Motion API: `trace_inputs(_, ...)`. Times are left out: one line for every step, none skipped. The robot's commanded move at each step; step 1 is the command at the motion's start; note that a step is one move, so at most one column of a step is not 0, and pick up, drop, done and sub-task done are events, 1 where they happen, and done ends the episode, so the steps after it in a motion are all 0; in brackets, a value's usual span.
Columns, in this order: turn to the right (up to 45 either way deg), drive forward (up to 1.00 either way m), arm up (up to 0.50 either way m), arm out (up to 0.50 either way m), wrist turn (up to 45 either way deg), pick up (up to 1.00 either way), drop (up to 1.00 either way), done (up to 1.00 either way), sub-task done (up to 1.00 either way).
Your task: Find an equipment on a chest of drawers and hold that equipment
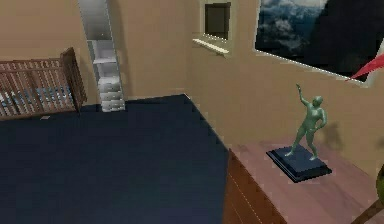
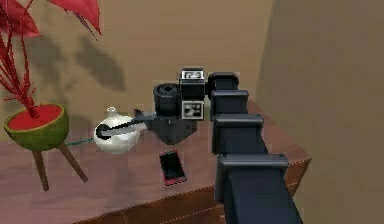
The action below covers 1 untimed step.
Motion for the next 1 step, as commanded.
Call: trace_inputs(0.0, 0.00, 0.00, 0.00, 27.0, 0.00, 0.00, 0.00, 0.00)
